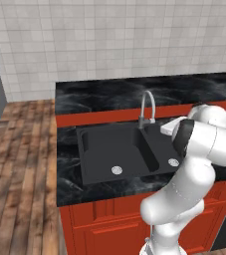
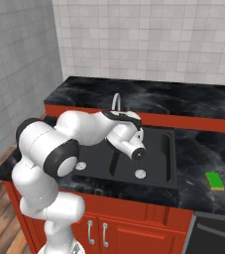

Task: Soak the sponge with water for a few seconds and then drop it inside the sink.

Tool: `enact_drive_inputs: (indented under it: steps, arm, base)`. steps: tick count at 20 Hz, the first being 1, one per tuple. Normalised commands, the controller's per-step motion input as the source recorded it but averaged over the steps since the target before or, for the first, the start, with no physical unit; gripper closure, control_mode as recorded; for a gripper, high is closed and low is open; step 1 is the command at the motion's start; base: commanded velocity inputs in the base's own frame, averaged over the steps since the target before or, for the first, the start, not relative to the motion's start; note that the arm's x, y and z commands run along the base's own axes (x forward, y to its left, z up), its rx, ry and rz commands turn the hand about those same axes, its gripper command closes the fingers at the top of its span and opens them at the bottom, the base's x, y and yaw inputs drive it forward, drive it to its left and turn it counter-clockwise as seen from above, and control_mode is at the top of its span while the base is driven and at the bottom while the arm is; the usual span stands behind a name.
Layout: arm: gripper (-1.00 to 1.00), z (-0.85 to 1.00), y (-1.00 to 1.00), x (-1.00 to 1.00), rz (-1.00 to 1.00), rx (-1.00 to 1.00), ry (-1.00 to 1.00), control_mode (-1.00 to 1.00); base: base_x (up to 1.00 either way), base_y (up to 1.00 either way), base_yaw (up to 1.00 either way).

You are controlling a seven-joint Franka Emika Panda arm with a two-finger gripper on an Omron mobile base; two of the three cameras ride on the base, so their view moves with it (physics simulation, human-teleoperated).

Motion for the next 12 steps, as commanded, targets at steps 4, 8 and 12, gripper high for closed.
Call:
enact_drive_inputs:
  steps: [4, 8, 12]
  arm:
    - [-1.00, 0.00, 0.00, 0.29, 0.00, 0.00, 0.00, -1.00]
    - [-1.00, 0.00, 0.00, 0.24, 0.00, 0.00, 0.00, -1.00]
    - [-1.00, 0.00, 0.00, 0.18, 0.00, 0.00, 0.00, -1.00]
  base:
    - [0.00, 0.00, 0.00]
    - [0.00, 0.00, 0.00]
    - [0.00, 0.00, 0.00]
